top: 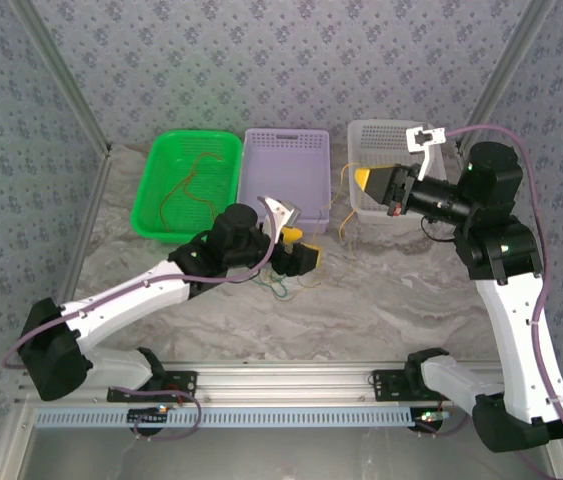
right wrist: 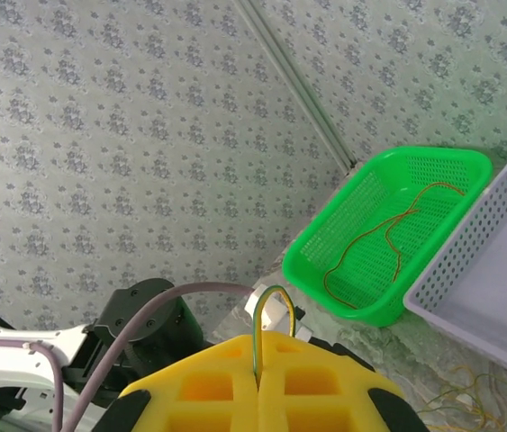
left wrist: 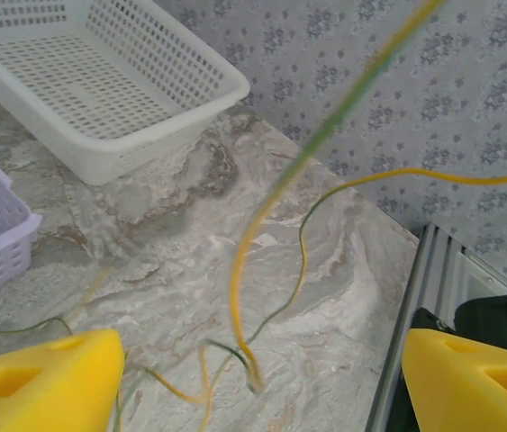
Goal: Untangle the cables
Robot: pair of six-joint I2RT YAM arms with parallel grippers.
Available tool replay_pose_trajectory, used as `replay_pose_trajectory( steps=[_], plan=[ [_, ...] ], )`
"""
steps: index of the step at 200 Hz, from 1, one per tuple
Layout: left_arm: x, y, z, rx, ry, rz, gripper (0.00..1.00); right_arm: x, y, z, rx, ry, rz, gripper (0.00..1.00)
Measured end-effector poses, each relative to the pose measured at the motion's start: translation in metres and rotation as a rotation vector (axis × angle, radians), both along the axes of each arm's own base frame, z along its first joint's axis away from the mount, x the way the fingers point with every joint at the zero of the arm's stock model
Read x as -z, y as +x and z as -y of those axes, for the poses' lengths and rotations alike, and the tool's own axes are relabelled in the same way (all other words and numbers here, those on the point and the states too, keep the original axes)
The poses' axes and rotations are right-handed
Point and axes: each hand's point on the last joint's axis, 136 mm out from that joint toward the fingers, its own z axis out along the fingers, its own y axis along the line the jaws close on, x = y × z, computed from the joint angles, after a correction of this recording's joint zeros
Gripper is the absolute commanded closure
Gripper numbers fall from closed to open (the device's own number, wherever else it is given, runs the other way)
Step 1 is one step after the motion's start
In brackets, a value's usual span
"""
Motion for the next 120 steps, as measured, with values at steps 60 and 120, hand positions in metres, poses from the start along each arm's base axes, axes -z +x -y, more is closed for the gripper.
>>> replay_pose_trajectory(
  steps=[60, 120],
  plan=[
    [0.025, 0.034, 0.034, -0.03, 0.062, -0.029, 0.3, -0.001, -0.004, -0.006, -0.033, 0.007, 0.0, 1.0],
    [0.003, 0.063, 0.046, -0.109, 0.048, 0.031, 0.73, -0.001, -0.004, -0.005, -0.033, 0.007, 0.0, 1.0]
  ],
)
